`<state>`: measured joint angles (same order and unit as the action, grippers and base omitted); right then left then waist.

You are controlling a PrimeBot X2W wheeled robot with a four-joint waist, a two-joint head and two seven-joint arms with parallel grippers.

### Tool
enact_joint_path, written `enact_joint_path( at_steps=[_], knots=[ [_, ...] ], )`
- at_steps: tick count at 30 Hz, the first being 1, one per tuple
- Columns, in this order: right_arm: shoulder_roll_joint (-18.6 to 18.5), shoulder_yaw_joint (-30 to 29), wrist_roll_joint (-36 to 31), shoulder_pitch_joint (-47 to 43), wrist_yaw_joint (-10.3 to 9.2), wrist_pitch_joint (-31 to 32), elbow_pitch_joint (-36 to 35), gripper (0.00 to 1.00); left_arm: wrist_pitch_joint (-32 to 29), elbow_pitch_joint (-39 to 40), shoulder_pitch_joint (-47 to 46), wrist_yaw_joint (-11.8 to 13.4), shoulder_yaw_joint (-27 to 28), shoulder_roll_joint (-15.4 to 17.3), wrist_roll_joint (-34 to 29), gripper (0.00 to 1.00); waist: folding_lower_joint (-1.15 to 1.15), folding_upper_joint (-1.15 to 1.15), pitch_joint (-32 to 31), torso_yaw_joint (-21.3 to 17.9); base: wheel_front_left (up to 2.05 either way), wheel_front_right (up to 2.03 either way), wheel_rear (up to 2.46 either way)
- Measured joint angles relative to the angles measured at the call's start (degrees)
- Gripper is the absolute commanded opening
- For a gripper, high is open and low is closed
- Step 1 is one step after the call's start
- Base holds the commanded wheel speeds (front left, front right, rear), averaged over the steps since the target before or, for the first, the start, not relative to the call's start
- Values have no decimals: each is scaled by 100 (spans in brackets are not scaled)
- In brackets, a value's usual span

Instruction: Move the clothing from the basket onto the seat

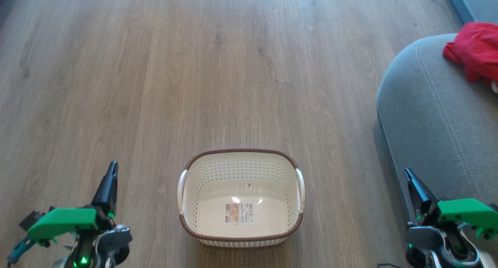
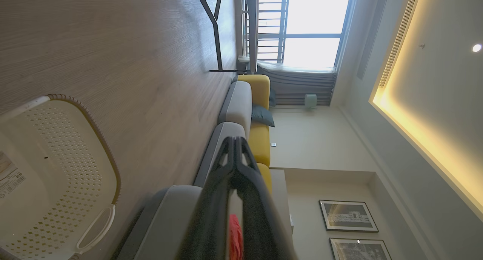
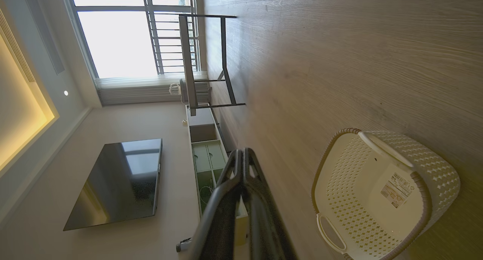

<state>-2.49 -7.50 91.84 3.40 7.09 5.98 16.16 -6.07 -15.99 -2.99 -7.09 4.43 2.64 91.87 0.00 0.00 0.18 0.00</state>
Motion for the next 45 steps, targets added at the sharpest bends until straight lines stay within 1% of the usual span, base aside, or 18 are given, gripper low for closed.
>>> enact_joint_path(
  at_steps=[45],
  knots=[
    [0,0,0,0,0,0,0,0,-1,0,0,0,1,0,0,0,0,0,0,0,0,0,0]
  ],
)
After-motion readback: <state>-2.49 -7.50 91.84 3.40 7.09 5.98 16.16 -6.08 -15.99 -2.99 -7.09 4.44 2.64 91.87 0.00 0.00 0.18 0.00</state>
